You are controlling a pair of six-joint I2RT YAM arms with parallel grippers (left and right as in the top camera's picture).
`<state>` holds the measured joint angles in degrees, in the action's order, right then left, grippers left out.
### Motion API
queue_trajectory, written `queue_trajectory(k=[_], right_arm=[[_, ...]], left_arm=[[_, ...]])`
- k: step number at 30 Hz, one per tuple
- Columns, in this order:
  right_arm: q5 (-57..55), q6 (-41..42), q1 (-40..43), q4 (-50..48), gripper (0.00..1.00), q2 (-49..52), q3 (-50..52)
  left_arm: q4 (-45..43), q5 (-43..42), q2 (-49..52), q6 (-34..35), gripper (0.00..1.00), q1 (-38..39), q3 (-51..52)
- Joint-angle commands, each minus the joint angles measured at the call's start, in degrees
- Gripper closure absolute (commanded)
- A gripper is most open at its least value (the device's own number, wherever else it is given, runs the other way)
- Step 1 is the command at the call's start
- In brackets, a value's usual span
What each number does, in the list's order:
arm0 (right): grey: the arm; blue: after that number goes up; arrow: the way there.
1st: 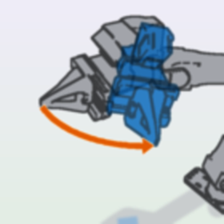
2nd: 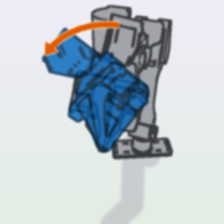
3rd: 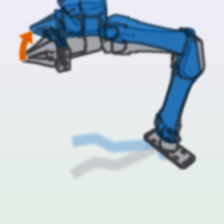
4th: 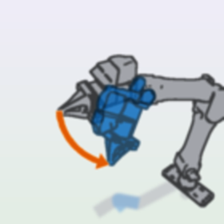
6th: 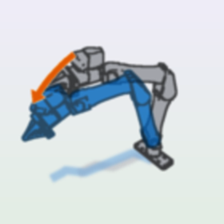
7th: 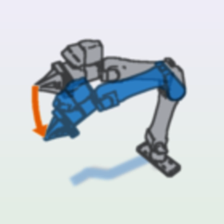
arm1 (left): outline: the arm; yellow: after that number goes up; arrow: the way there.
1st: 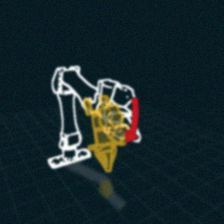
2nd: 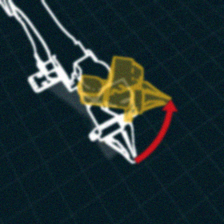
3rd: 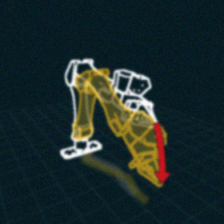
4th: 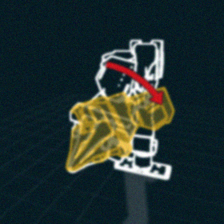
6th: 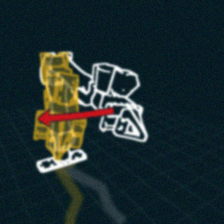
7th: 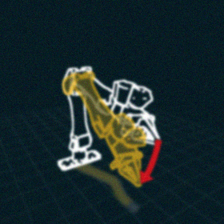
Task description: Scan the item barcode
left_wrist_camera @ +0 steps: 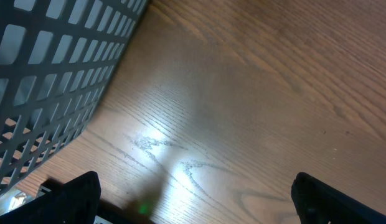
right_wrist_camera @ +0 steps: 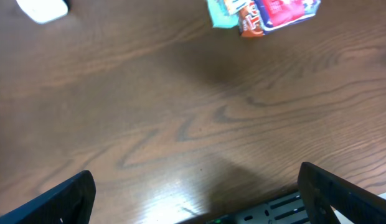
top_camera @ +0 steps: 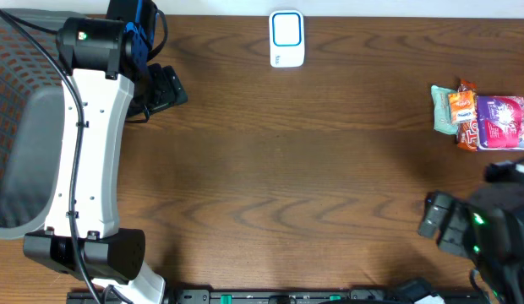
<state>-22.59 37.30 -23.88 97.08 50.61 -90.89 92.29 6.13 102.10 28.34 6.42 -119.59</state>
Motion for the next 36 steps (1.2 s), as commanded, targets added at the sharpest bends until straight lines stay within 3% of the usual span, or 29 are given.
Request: queue_trajectory(k=[1, 4, 10, 15, 21, 27, 36], right_arm=[[-1.0, 1.0, 3.5, -0.7, 0.01, -4.3, 0.3], [-1.3, -0.4, 7.6, -6.4, 0.01, -9.5, 3.5], [8.8, -21.4, 13.9, -26.6, 0.01, -23.8, 22.6], [17.4, -30.1, 19.5, -42.1, 0.01, -32.7, 38.5], [19.2, -32.8, 22.0, -64.4, 0.01, -45.7, 62.0], [24.7, -34.5, 23.5, -78.8, 0.01, -50.3, 73.7], [25.1, -36.2, 25.0, -93.5, 0.01, -50.3, 83.3]], left_arm=[[3.0, 0.3, -0.1, 0.0, 0.02, 0.0, -0.2], [3.0, 0.3, -0.1, 0.0, 0.02, 0.0, -0.2], [3.0, 0.3, -0.1, 0.0, 0.02, 0.0, -0.2], [3.0, 0.3, -0.1, 0.0, 0.02, 0.0, -0.2], [3.0, 0.3, -0.1, 0.0, 0.02, 0.0, -0.2], [3.0, 0.3, -0.1, 0.0, 0.02, 0.0, -0.2], [3.0, 0.3, -0.1, 0.0, 0.02, 0.0, -0.2]])
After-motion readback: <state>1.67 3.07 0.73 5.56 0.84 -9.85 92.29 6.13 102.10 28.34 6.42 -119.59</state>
